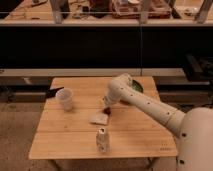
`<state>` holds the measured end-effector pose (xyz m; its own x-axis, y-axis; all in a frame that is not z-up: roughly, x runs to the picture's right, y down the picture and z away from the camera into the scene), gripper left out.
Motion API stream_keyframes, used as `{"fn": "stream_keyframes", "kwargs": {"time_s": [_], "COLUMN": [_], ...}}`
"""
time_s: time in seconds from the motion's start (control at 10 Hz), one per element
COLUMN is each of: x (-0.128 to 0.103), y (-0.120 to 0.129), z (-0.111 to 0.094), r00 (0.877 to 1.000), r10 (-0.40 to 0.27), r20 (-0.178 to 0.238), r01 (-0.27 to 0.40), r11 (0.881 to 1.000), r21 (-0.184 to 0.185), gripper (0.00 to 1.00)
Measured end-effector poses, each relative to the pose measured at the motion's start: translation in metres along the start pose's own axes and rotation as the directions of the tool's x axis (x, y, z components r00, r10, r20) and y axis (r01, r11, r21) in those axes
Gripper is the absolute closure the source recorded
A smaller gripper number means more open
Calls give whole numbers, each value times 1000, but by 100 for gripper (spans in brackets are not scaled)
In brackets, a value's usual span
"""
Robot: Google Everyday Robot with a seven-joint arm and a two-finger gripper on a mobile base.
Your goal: Drag the pepper across the table
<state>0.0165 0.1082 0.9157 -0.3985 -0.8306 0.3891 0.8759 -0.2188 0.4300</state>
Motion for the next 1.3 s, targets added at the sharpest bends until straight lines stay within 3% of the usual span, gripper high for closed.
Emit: {"fn": "stream_keyframes", "kwargs": {"time_s": [0.4,1.3], "x": [-13,-68], "y": [1,27], "z": [-3,-10], "r00": [1000,992], "r10": [7,118], "r20": [16,53], "r01": [-7,-116], "r11": [1000,993], "r21": [-9,-27], "gripper": [56,56]}}
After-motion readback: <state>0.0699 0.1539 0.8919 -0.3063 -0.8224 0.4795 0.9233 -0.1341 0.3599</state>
